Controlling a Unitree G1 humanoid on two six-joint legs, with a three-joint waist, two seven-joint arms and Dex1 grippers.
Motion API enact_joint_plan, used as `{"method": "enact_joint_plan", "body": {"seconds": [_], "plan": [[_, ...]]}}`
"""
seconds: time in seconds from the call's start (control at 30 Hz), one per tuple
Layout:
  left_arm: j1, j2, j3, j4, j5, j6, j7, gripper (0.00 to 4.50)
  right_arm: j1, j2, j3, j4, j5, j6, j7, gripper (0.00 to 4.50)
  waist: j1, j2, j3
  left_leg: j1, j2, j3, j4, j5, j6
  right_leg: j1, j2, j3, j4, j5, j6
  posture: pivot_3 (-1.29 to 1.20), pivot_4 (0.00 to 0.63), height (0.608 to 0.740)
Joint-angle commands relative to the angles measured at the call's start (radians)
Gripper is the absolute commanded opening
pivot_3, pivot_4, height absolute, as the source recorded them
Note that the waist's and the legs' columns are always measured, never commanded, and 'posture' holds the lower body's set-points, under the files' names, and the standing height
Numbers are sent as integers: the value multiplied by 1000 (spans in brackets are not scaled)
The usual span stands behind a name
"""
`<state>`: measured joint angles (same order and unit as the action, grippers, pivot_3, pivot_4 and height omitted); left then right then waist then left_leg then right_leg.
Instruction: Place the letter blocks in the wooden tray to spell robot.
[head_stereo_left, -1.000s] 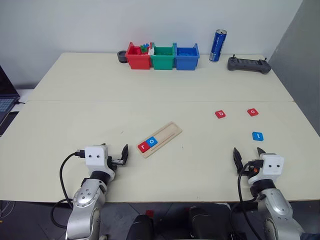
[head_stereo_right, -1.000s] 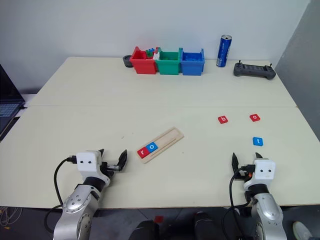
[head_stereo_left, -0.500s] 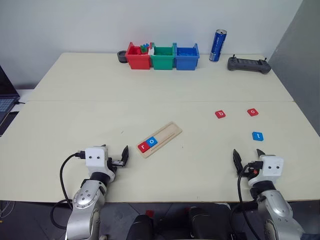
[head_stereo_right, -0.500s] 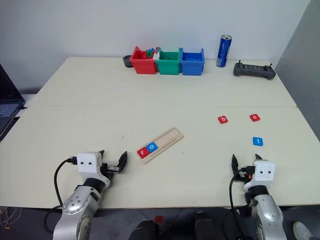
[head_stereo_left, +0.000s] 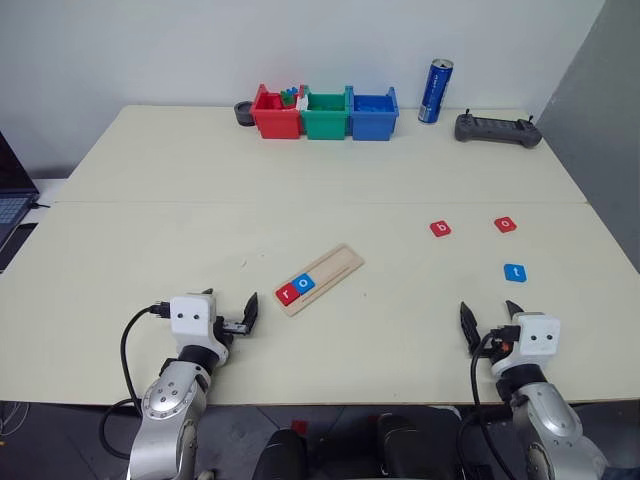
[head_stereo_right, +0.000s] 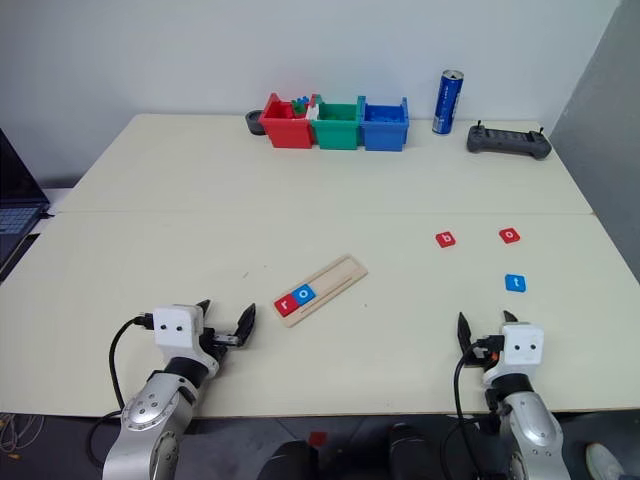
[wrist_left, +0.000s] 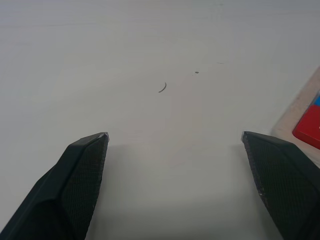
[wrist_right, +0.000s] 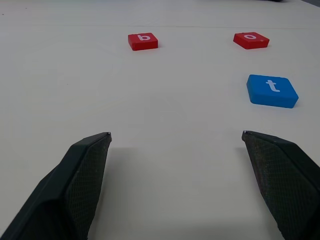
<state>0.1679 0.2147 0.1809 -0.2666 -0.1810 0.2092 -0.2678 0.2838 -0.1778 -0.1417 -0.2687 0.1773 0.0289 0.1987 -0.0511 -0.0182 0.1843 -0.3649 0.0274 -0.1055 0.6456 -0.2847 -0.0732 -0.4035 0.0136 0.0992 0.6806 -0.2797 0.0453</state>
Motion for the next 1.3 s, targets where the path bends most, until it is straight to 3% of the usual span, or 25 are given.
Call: {"method": "enact_joint_plan", "body": {"seconds": [0.03, 0.27, 0.4, 0.6, 0.8, 1.3], "plan": [[-2, 9, 1, -16, -5, -12, -2, 4500, 5, -8, -1, -35, -1, -5, 10, 4456, 0, 0, 0, 0, 0, 0, 0, 0, 0, 0, 0, 0, 0, 0, 0, 0, 150, 740], [-8, 36, -3, -46, -130, 5, -140, 4500, 8, -22, 5, -37, -3, -15, 27, 4456, 0, 0, 0, 0, 0, 0, 0, 0, 0, 0, 0, 0, 0, 0, 0, 0, 150, 740], [-48, 103, -37, -49, -148, 41, -218, 4500, -4, -77, 39, -84, 91, 58, 157, 4456, -1, 0, 0, 0, 0, 0, 0, 0, 0, 0, 0, 0, 0, 0, 0, 0, 150, 740], [-141, 210, -104, -22, -153, 122, -325, 4500, -46, -331, 166, -314, 266, 313, 438, 4456, -3, 0, 0, 0, 0, 0, 0, 0, 0, 0, 0, 0, 0, 0, 0, 0, 150, 740], [-228, 265, -152, 24, -123, 174, -372, 4500, -128, -479, 165, -428, 371, 458, 520, 4456, -1, -1, 0, 0, 0, -1, 0, 0, 0, 0, 1, -1, 0, 0, 0, 0, 150, 740], [-312, 351, -285, 3, -67, 337, -428, 4500, -95, -521, 173, -465, 354, 440, 587, 4456, 1, -2, 1, -1, 0, -1, 0, 0, 0, 0, 1, -1, -1, 0, 0, 0, 150, 740]]}}
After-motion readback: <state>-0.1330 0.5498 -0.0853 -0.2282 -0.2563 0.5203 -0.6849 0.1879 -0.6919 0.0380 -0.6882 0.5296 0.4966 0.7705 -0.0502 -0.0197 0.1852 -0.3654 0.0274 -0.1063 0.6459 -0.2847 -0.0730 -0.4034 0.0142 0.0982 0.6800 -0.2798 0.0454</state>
